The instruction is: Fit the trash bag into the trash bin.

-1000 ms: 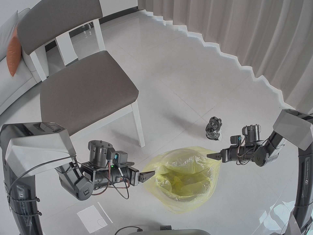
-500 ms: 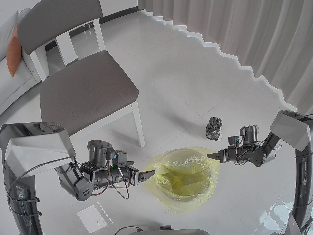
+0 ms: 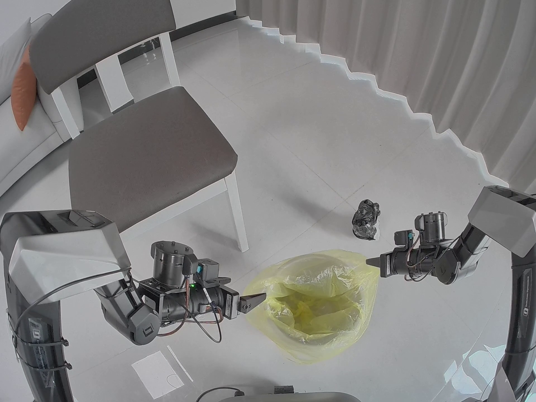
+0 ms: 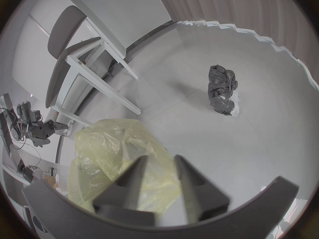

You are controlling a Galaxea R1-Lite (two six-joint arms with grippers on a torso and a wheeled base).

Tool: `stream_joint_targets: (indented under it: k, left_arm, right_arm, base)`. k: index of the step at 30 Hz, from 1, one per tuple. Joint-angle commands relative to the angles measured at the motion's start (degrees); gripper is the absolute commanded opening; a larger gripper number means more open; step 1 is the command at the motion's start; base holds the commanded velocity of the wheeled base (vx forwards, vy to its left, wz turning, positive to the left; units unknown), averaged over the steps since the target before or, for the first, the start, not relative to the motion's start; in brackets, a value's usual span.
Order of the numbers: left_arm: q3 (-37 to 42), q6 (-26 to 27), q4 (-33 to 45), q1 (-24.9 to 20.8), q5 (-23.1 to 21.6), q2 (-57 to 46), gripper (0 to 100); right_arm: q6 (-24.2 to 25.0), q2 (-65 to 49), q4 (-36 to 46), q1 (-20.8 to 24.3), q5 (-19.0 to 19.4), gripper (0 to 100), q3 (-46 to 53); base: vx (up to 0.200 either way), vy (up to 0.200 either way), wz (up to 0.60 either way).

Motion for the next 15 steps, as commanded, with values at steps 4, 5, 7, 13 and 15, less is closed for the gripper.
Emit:
stream_joint_targets:
  k: [4, 5, 7, 13, 15]
  left_arm:
    - [0.0, 0.1, 0.0, -0.5, 0.2, -0.1, 100]
    - [0.0, 0.1, 0.0, -0.6, 0.2, -0.1, 100]
    - [0.0, 0.1, 0.0, -0.8, 0.2, -0.1, 100]
    - [-0.3, 0.1, 0.1, -0.6, 0.3, -0.4, 100]
    - [-0.5, 0.0, 0.1, -0.4, 0.3, 0.0, 100]
  right_arm:
    - [-0.2, 0.1, 0.9, -1.0, 0.0, 0, -1.2]
    - [-0.2, 0.8, 1.3, -1.1, 0.0, 0, -2.2]
    - [-0.2, 3.4, 3.6, -1.2, -0.1, 0, -5.4]
    - [-0.5, 8.4, 12.2, -0.5, -0.2, 0, -15.4]
    - [-0.6, 10.1, 13.8, 0.0, -0.2, 0, -18.2]
  base:
    - [0.000, 0.000, 0.00]
    - [0.000, 0.000, 0.00]
    - [0.000, 0.000, 0.00]
    - [0.000, 0.000, 0.00]
    - [0.000, 0.000, 0.00]
